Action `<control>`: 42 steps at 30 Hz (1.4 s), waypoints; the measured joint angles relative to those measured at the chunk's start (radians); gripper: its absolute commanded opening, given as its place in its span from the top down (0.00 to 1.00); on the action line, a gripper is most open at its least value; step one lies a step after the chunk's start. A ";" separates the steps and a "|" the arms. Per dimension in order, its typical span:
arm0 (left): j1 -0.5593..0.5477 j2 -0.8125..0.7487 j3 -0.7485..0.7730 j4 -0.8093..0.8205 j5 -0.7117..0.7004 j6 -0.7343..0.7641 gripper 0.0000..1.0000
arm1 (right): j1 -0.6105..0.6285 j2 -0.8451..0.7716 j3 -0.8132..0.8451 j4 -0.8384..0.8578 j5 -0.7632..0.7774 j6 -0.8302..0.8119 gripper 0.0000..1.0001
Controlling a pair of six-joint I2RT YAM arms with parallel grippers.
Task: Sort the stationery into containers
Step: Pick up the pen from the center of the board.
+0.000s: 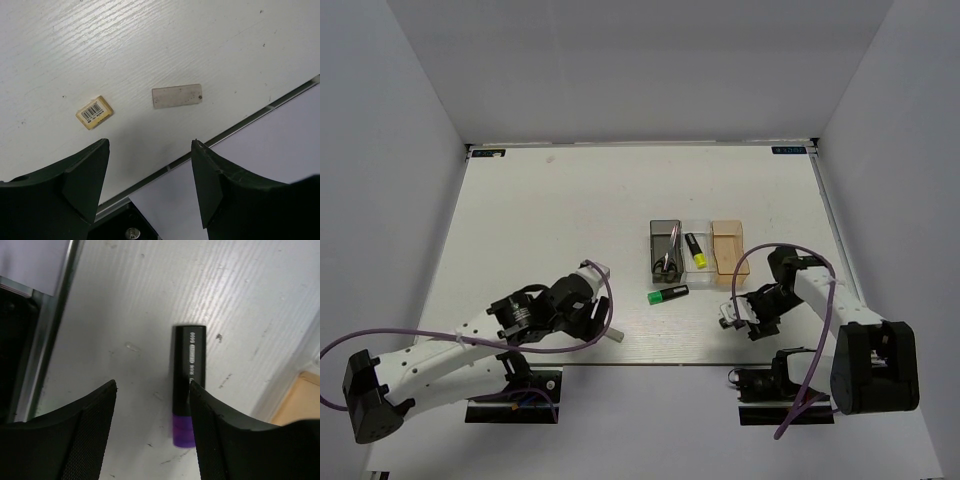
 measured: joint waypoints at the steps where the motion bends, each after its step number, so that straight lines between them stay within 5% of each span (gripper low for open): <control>1: 0.000 -0.008 0.000 -0.002 0.000 -0.003 0.23 | 0.000 0.000 0.007 0.006 0.000 0.000 0.37; 19: -0.002 -0.048 -0.019 -0.004 0.001 -0.039 0.23 | 0.003 0.216 0.101 0.088 0.072 -0.001 0.41; 24: -0.016 -0.048 -0.036 -0.003 0.000 -0.049 0.23 | 0.005 0.232 0.119 0.093 0.098 -0.001 0.53; 31: -0.062 0.010 -0.049 0.019 -0.019 -0.056 0.22 | 0.010 0.124 0.028 0.158 0.108 0.035 0.90; 35: -0.087 0.049 -0.049 0.036 -0.029 -0.056 0.22 | 0.012 0.060 -0.013 0.196 0.107 0.084 1.00; 42: -0.120 0.079 -0.049 0.063 -0.052 -0.055 0.21 | 0.026 -0.020 -0.013 0.172 0.021 0.236 1.00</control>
